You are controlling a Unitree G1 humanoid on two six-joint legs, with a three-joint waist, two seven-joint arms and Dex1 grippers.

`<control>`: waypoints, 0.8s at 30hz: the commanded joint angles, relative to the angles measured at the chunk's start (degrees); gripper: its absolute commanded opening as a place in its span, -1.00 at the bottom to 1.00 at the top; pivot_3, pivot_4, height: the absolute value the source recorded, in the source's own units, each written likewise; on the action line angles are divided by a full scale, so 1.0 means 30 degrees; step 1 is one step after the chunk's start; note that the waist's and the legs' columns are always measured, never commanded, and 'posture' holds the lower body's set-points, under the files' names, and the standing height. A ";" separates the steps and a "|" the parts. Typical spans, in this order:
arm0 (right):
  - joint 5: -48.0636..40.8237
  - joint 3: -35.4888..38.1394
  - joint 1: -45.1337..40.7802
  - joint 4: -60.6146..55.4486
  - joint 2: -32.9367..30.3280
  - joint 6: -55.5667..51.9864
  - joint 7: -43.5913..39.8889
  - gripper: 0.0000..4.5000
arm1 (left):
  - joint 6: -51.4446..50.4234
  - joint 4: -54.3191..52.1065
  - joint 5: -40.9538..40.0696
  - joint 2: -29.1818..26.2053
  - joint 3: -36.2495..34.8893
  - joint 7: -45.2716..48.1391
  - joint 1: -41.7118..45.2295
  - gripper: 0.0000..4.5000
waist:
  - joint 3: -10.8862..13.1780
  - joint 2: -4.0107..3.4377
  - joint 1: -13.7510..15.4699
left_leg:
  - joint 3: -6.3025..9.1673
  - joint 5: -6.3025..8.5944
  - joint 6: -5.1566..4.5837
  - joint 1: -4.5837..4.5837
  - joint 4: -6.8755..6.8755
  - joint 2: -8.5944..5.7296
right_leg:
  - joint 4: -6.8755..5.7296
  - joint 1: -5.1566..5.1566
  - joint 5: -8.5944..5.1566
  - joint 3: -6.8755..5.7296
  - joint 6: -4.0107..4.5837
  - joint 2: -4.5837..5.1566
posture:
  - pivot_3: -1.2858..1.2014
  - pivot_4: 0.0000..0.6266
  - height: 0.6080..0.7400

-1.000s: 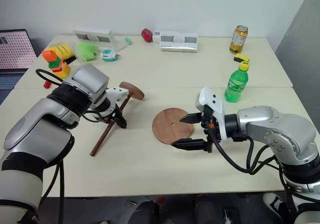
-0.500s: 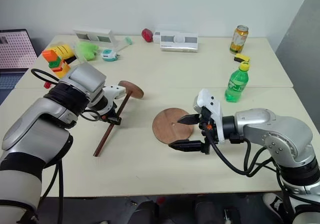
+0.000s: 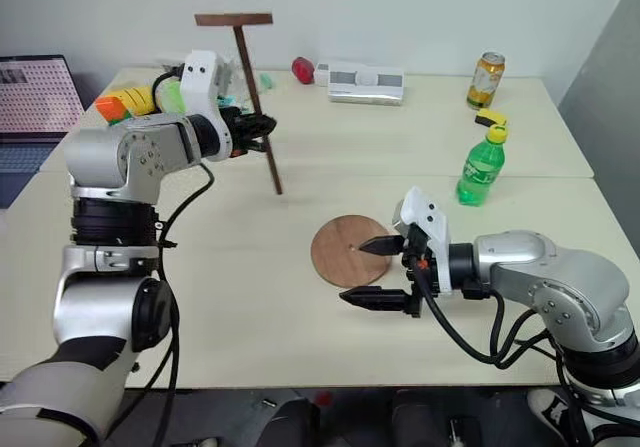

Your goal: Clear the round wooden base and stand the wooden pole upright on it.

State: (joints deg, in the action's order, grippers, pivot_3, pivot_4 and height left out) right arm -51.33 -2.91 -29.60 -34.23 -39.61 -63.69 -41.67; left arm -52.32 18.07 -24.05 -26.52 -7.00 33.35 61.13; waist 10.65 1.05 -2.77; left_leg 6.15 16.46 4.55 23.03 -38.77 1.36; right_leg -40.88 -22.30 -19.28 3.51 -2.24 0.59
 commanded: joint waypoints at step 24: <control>0.4809 -0.0623 0.2654 -0.0785 -0.1285 0.3980 0.1616 1.00 | 1.0766 -0.3915 -0.0167 0.0767 0.4407 1.1646 -0.6658 -0.89 | -0.0003 -0.0002 -0.0111 | 0.0009 0.0039 -0.0073 -0.0036 0.0001 -0.0029 | -0.0016 0.0039 0.0000 0.0010 0.0001 -0.0055 | 0.03 -0.52 1.00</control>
State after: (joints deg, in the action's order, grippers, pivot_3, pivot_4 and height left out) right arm -38.22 -4.39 -21.91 -35.68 -43.50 -53.61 -37.12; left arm -22.38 6.10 -25.49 -23.84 6.22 68.14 41.06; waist 10.64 1.05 -3.10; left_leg 6.17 16.57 4.34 22.92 -38.77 1.27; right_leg -40.93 -22.18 -19.28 3.54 -2.24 0.42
